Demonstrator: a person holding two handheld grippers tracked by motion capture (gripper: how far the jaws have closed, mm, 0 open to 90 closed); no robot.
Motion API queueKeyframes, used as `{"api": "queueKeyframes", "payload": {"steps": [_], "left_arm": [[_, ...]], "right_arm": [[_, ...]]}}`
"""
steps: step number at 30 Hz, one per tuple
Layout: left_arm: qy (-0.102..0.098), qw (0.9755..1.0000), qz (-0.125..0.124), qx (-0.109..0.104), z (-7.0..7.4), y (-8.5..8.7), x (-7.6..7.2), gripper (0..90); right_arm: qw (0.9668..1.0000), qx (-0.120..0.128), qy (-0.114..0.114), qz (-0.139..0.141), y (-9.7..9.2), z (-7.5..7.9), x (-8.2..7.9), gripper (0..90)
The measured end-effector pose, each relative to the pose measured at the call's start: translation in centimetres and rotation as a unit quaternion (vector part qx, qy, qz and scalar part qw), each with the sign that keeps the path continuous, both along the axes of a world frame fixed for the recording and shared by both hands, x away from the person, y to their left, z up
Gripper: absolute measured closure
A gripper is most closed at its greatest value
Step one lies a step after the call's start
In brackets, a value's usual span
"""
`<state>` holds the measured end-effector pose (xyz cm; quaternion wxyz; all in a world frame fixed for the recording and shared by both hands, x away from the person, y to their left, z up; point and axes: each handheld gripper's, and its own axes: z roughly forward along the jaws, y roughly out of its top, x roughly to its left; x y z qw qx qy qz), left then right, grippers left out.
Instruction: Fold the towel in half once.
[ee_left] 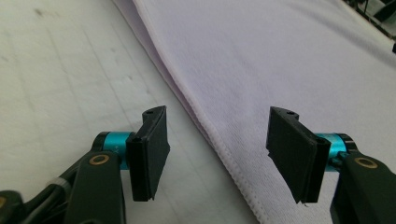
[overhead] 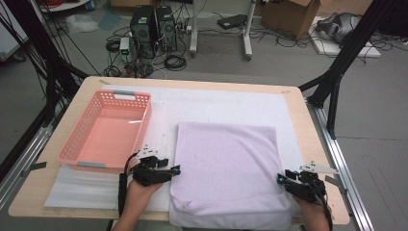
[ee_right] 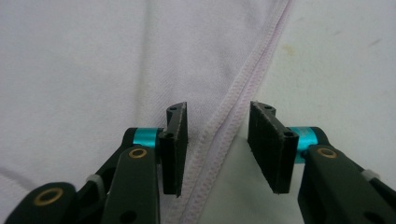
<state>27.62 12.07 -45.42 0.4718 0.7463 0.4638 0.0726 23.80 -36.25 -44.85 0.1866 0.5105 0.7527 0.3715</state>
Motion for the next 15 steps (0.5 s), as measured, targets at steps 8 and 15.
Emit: {"api": "queueKeyframes", "payload": {"steps": [8,15], "left_arm": [[0.018,0.9994,-0.004,0.028,0.2,-1.1,-0.9,86.8],[0.014,0.9993,-0.034,-0.003,0.1,0.0,-4.0,87.1]], "right_arm": [[0.9993,0.036,0.009,-0.002,-0.4,-0.1,-0.5,87.3],[0.9989,0.043,0.014,0.009,-1.4,0.7,-2.9,87.5]]}}
